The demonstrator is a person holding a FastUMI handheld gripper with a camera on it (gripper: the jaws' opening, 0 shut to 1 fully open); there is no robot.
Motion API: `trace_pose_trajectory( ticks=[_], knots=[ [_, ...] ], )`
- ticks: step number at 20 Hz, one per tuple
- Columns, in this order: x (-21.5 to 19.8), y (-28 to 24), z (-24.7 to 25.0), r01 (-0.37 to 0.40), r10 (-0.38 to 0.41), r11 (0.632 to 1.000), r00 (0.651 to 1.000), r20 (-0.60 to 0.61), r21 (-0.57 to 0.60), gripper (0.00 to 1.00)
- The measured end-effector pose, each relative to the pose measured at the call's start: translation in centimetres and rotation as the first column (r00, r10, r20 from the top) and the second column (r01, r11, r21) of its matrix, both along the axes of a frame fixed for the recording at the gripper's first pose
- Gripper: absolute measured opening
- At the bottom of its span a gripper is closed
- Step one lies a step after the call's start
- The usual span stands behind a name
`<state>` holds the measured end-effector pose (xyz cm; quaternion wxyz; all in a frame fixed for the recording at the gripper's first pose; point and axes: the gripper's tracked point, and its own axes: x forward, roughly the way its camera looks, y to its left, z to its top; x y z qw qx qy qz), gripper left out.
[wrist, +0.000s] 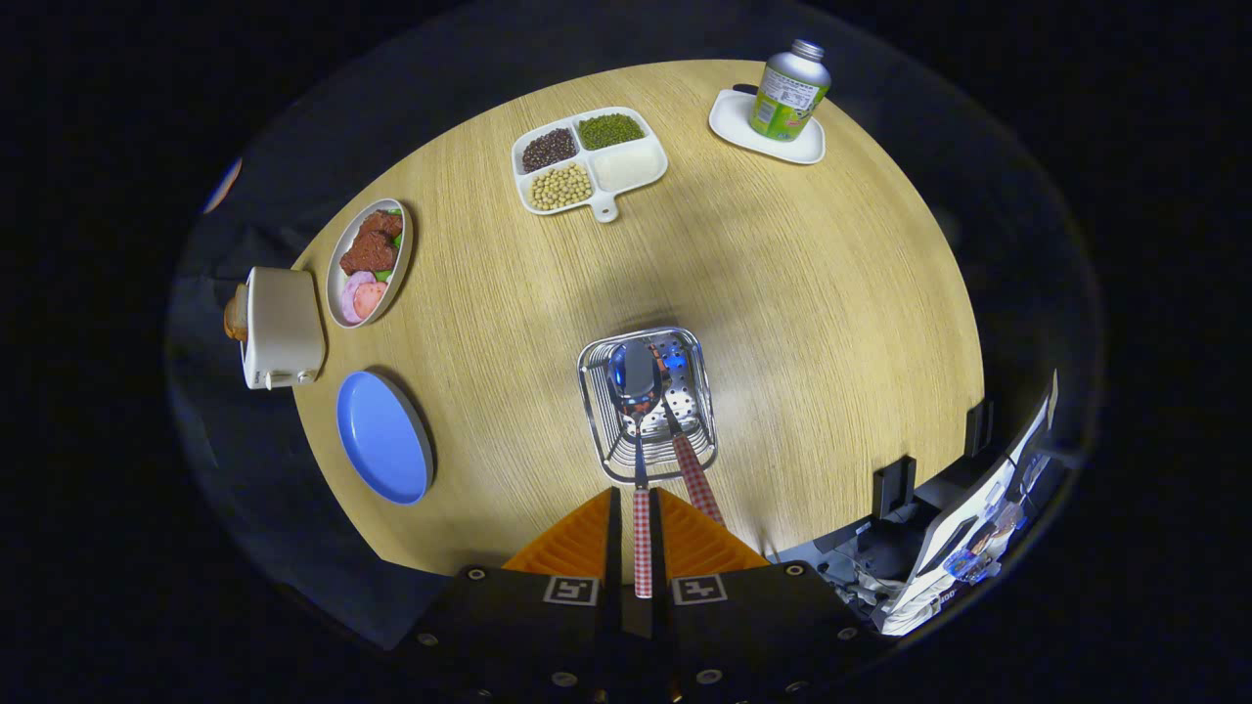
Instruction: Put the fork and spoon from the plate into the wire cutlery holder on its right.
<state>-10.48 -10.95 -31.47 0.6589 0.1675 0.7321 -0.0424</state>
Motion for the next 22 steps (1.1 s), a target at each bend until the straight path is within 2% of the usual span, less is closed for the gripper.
trace_pose_trajectory(
  ticks=[4, 6, 7, 8, 9, 10, 11, 13, 15, 19, 22],
  knots=[
    [2.9, 0.5, 1.6, -0.002, 0.000, 1.000, 0.985, 0.172, 0.010, 0.13],
    [5.1, 0.2, 3.1, 0.000, 0.004, 1.000, 0.959, 0.283, -0.016, 0.22],
    [5.9, 0.0, 3.9, 0.010, -0.001, 1.000, 0.940, 0.340, -0.025, 0.34],
    [6.8, -0.2, 5.1, 0.024, -0.012, 0.999, 0.918, 0.396, -0.024, 0.40],
    [7.0, -0.5, 6.6, 0.038, -0.025, 0.999, 0.893, 0.450, -0.020, 0.52],
    [7.9, -0.7, 8.0, 0.049, -0.033, 0.999, 0.860, 0.509, -0.019, 0.58],
    [8.7, -1.1, 9.1, 0.060, -0.034, 0.998, 0.826, 0.563, -0.029, 0.67],
    [10.2, -2.1, 11.8, 0.092, -0.035, 0.994, 0.744, 0.667, -0.050, 0.78],
    [11.4, -3.2, 14.6, 0.124, -0.029, 0.990, 0.650, 0.759, -0.068, 0.84],
    [13.0, -5.6, 20.4, 0.193, 0.036, 0.973, 0.427, 0.904, -0.130, 0.87],
    [13.1, -7.2, 25.1, 0.249, 0.085, 0.956, 0.273, 0.958, -0.156, 0.87]
  ],
)
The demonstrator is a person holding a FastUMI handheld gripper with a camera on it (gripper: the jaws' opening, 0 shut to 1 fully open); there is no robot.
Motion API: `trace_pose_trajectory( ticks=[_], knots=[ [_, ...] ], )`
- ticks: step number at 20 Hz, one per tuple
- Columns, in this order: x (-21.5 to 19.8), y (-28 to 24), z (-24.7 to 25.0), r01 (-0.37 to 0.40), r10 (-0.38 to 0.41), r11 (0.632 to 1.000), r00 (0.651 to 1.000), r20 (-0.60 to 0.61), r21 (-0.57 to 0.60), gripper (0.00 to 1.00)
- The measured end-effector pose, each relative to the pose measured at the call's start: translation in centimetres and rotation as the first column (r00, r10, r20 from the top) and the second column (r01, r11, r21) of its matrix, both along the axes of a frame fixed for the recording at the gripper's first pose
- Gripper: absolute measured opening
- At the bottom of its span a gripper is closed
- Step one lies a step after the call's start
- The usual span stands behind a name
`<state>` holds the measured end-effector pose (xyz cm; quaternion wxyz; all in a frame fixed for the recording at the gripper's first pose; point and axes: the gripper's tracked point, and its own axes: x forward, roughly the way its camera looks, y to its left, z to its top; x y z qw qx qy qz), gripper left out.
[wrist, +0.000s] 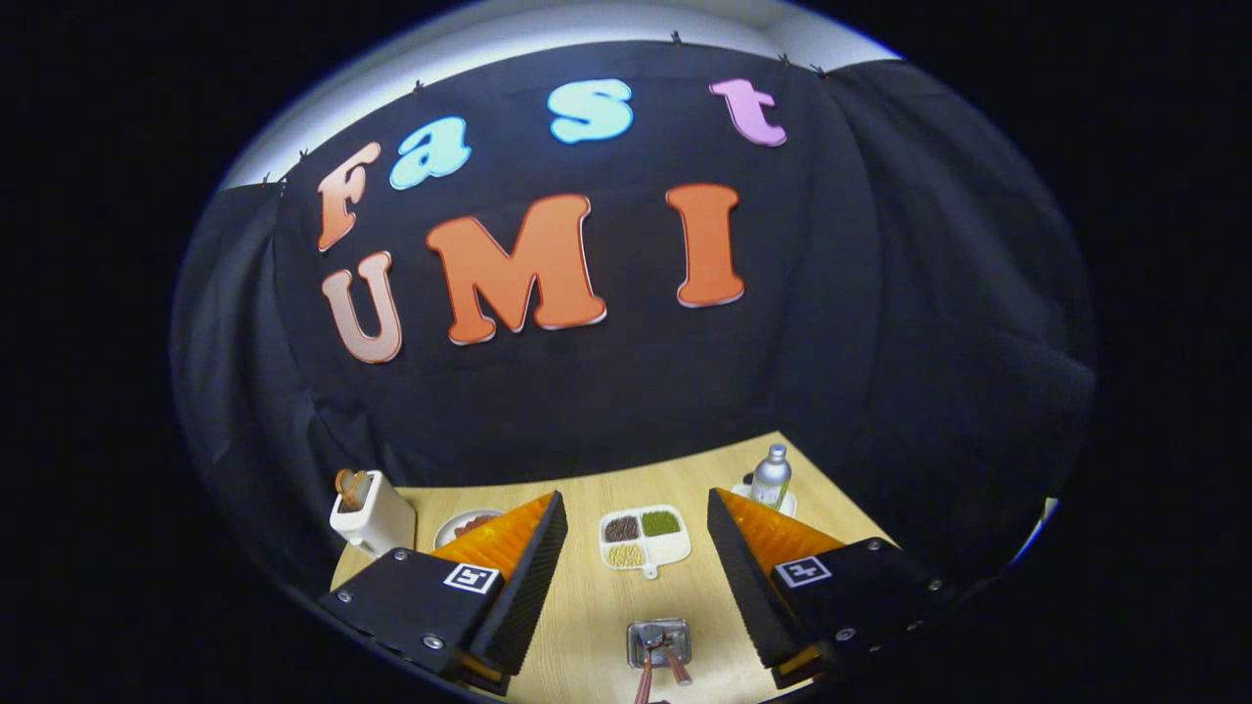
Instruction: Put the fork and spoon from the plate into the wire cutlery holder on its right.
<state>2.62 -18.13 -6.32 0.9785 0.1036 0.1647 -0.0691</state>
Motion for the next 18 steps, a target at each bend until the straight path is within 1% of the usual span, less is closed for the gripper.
trace_pose_trajectory(
  ticks=[2, 5, 9, 12, 15, 18],
  knots=[
    [-0.4, -0.4, 3.0, 0.014, -0.010, 0.999, 0.995, 0.098, -0.038, 0.90],
    [-1.3, -0.6, 6.7, 0.031, -0.012, 0.996, 0.978, 0.210, -0.084, 0.94],
    [-2.0, -0.5, 10.4, 0.039, -0.009, 0.996, 0.944, 0.330, -0.083, 0.96],
    [-2.6, -1.2, 11.9, 0.073, -0.021, 0.990, 0.923, 0.384, -0.122, 0.96],
    [-2.9, -0.8, 12.7, 0.068, -0.014, 0.991, 0.913, 0.407, -0.118, 0.96],
    [-3.0, -1.4, 13.2, 0.087, -0.011, 0.983, 0.906, 0.422, -0.161, 0.96]
  ],
)
